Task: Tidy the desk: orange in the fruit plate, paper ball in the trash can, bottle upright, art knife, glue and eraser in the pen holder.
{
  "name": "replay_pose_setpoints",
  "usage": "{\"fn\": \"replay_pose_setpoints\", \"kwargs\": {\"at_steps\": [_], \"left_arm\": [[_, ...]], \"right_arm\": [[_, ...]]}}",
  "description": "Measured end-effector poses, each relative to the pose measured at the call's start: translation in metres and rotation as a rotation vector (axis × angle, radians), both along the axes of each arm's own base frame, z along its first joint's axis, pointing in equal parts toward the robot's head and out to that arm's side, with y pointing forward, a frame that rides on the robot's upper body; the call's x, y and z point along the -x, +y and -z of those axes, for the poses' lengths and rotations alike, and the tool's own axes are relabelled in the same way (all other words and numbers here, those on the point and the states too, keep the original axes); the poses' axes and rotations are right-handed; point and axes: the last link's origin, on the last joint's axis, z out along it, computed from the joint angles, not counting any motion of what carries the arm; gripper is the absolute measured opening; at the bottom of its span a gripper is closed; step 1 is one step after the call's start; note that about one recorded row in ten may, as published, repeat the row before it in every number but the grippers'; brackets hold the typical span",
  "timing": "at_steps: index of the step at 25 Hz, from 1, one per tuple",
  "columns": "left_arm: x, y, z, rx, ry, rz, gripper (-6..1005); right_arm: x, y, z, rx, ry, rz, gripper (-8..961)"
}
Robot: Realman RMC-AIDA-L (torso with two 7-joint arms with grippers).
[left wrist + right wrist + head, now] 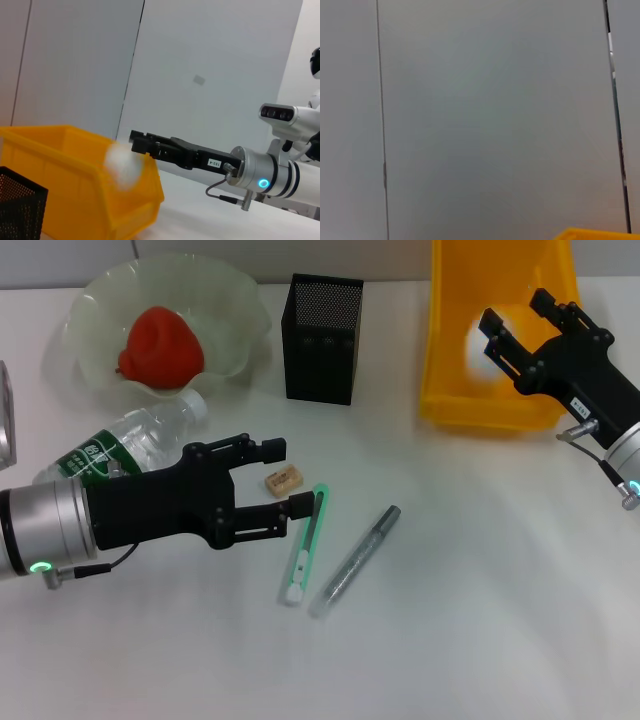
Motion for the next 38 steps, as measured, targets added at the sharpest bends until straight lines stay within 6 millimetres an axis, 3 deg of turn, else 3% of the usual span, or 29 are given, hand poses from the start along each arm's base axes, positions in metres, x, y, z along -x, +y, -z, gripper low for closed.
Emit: {"fn": "replay_pose_setpoints", "kwargs": {"at_steps": [7, 12, 15, 21, 31, 38], "left_arm": [[0.0, 0.0, 0.0, -0.002, 0.001, 0.002, 796], [-0.001, 0.001, -0.001, -0.011, -0.003, 0.004, 796], [-0.001, 0.003, -0.005, -0.031, -0.001, 0.015, 795], [0.003, 0.009, -0.014, -0.069, 0.031, 0.024, 795], [0.005, 0.014, -0.022, -0.083, 0.042, 0.013, 795], [0.009, 0.019, -0.03, -0.089, 0.052, -0.006, 795]], "right_arm": [[0.0, -0.001, -0.003, -0.013, 0.017, -0.005, 737], [0.003, -0.024, -0.019, -0.025, 0.116, -0.116, 751], [0.003, -0.039, -0.028, 0.064, 0.153, -0.201, 751], [-0.002, -0.061, -0.033, 0.364, 0.033, -0.329, 751], [-0.01, -0.063, -0.026, 0.605, -0.16, -0.352, 751], [-0.013, -0.057, -0.02, 0.62, -0.215, -0.317, 751]]}}
